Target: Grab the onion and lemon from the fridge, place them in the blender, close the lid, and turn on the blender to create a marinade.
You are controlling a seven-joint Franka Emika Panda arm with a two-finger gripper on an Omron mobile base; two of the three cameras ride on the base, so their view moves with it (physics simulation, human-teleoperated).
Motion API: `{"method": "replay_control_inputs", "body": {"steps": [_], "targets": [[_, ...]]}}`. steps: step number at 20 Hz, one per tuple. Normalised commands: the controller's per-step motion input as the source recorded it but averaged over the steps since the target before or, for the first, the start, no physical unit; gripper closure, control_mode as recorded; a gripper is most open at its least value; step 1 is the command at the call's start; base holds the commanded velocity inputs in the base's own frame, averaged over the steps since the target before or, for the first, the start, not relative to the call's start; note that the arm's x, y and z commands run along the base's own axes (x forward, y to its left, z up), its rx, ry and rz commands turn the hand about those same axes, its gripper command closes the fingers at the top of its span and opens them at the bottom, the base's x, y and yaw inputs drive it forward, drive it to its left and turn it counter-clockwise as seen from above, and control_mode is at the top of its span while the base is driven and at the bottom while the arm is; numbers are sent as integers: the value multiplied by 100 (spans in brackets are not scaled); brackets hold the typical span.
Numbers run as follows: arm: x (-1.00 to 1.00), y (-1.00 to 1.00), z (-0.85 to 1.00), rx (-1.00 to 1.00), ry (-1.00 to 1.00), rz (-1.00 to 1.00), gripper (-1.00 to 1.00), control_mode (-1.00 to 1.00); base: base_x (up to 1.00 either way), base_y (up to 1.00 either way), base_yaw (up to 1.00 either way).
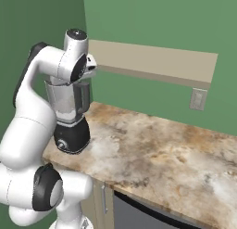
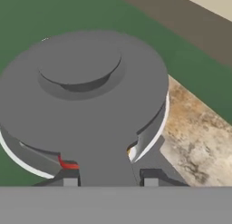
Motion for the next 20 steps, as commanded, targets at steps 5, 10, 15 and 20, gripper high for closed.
{"method": "replay_control_inputs", "body": {"steps": [5,10,15,20], "targets": [[0,0,-2,0,4,-10,100,-100,0,0,0],[0,-11,-2,0,8,-12,100,-100,0,0,0],[0,-17,-1,0,10,-12,-100,-100,0,0,0],[0,-19,0,0,8,-12,-100,-100,0,0,0]]}}
